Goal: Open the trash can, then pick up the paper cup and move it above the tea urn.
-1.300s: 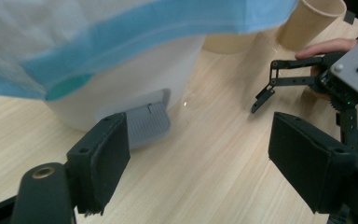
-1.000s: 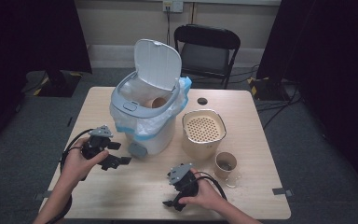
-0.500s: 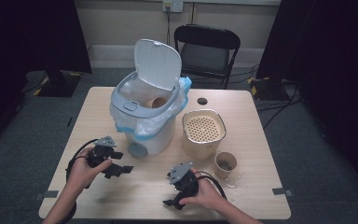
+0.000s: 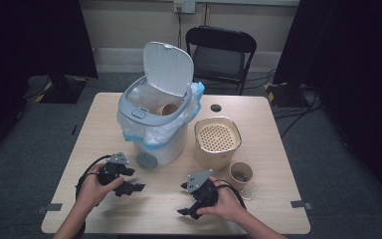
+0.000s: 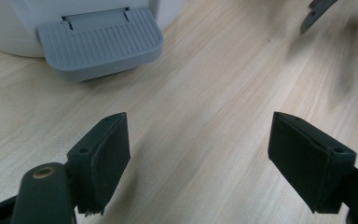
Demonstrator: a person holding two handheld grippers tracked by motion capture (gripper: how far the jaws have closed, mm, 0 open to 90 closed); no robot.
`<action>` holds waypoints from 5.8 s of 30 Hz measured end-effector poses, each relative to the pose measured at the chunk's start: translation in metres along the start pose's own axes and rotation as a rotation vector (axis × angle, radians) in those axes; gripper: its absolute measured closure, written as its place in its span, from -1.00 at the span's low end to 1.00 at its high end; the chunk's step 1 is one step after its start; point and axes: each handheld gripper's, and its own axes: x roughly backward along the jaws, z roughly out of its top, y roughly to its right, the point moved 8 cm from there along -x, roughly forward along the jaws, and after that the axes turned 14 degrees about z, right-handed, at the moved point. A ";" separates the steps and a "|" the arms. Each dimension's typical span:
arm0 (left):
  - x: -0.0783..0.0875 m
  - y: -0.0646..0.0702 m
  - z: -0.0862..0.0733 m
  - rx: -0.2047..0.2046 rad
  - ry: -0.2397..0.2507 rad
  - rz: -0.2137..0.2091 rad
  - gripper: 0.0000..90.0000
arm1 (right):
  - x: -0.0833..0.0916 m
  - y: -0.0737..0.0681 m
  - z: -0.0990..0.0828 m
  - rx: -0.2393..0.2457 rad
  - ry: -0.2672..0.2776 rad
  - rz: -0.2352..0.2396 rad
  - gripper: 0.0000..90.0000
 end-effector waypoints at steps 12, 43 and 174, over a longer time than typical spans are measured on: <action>-0.008 0.004 -0.003 -0.043 0.020 0.015 -0.57 | 0.020 -0.004 -0.014 -0.014 -0.014 -0.005 -0.68; -0.024 0.014 -0.019 -0.235 0.044 0.043 -0.76 | 0.058 -0.016 -0.030 -0.034 0.008 -0.014 -0.67; -0.029 0.016 -0.022 -0.247 0.098 0.018 -1.00 | 0.158 0.033 -0.119 -0.271 0.148 -0.237 -0.45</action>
